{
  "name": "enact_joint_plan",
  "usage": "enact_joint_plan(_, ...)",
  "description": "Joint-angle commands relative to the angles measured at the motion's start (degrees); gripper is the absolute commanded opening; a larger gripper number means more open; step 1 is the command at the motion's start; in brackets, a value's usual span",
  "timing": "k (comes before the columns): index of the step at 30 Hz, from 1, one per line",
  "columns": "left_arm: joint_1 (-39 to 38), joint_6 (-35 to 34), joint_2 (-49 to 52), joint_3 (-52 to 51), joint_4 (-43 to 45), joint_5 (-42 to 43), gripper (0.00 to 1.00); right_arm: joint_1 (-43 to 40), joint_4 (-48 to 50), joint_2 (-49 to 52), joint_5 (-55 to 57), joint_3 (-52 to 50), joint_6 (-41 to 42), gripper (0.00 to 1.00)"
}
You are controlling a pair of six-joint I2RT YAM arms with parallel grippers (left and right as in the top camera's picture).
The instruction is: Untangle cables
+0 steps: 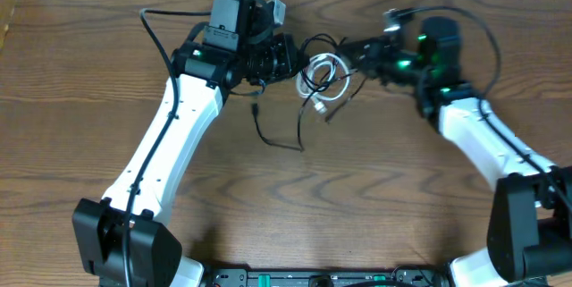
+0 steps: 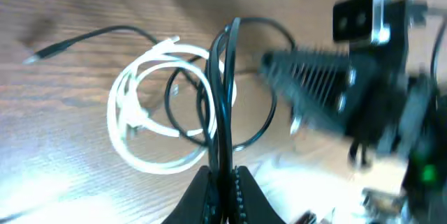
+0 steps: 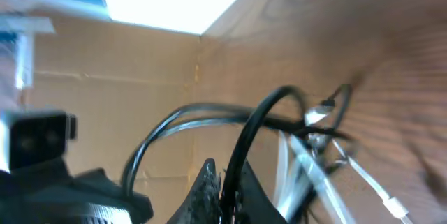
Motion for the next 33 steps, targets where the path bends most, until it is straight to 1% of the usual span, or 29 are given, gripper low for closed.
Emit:
enact_joint_plan(1,-0.02,12.07,0.15,1.27,-0.57,8.02,0.08,-5.35,-3.69,-0.26,-3.26,0.81,-1.42,0.01)
enact_joint_plan(4,0.00,16.11,0.13,1.29,-0.15,11.93,0.08,-8.28,-12.26,-0.24,-1.22,0.81,-7.17,0.01)
enact_joint_plan(5,0.00,17.94,0.13,1.29,0.76,14.32,0.07,-8.87,-17.79,-0.24,1.42,0.81,-10.91,0.01)
enact_joint_plan(8,0.00,18.45,0.11,1.29,4.17,18.27,0.07,-8.76,-26.01,-0.24,6.05,0.81,-17.00,0.01)
enact_joint_plan(12,0.00,17.70,0.04,1.31,10.73,24.74,0.07,-7.43,-32.44,-0.24,9.94,0.79,-22.93,0.01)
enact_joint_plan(14,0.00,14.97,0.04,1.33,14.47,26.08,0.07,-6.64,-34.67,-0.24,11.76,0.74,-24.90,0.01)
enact_joint_plan(21,1.14,1.90,0.02,1.36,29.66,26.12,0.07,-4.92,-39.60,0.02,15.06,-0.81,-30.32,0.01)
enact_joint_plan(24,2.38,-2.99,0.02,1.36,34.67,26.12,0.07,-4.92,-41.59,0.02,16.76,-1.79,-32.13,0.01)
enact_joint_plan(27,3.80,-7.28,0.02,1.36,37.00,26.10,0.07,-4.81,-44.52,0.02,19.78,-1.99,-33.68,0.01)
enact_joint_plan(31,5.22,-10.47,0.02,1.33,36.37,26.16,0.07,-4.85,-46.64,0.02,21.03,-1.99,-37.03,0.01)
enact_joint_plan(33,5.35,-11.04,0.04,1.33,36.11,27.23,0.07,-4.87,-46.88,0.02,20.94,-1.99,-38.73,0.06)
